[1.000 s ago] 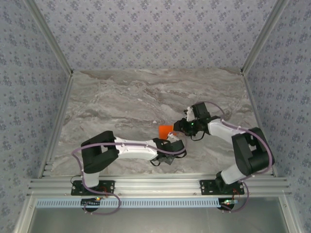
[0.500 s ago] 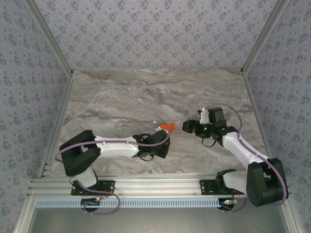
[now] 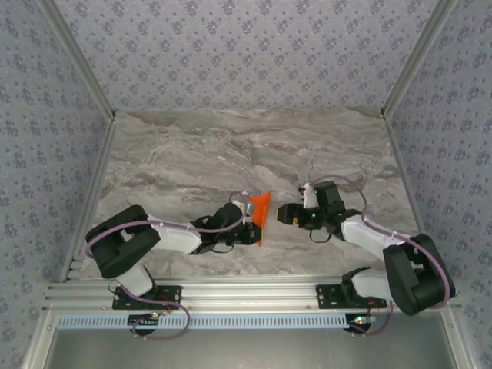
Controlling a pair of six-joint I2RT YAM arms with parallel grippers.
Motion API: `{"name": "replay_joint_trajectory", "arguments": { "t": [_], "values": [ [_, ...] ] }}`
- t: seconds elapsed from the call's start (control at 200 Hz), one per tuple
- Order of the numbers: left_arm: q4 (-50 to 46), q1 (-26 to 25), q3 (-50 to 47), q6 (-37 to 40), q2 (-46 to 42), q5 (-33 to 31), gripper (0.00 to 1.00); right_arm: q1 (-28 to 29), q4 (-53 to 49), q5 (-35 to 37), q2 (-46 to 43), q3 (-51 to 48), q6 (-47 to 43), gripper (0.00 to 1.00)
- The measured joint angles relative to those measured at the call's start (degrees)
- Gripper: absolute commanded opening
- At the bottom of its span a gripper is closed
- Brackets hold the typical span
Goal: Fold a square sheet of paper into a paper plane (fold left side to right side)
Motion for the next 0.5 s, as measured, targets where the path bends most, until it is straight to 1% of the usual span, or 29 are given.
{"name": "replay_joint_trajectory", "arguments": {
  "t": [0.115, 0.255, 0.5],
  "values": [
    [5.84, 0.74, -1.57, -2.16, 0.66, 1.97, 0.05, 2.05, 3.89, 0.04, 2.19, 0.0, 1.53, 0.71],
    [10.27, 1.07, -2.38, -4.33, 2.14, 3.3, 0.04, 3.26, 8.28, 0.04, 4.5, 0.02, 3.93, 0.7],
    [18.73, 1.88, -4.63, -9.03, 6.97, 4.42, 0.02, 3.72, 12.07, 0.11, 8.28, 0.92, 6.32, 0.6]
  ]
}}
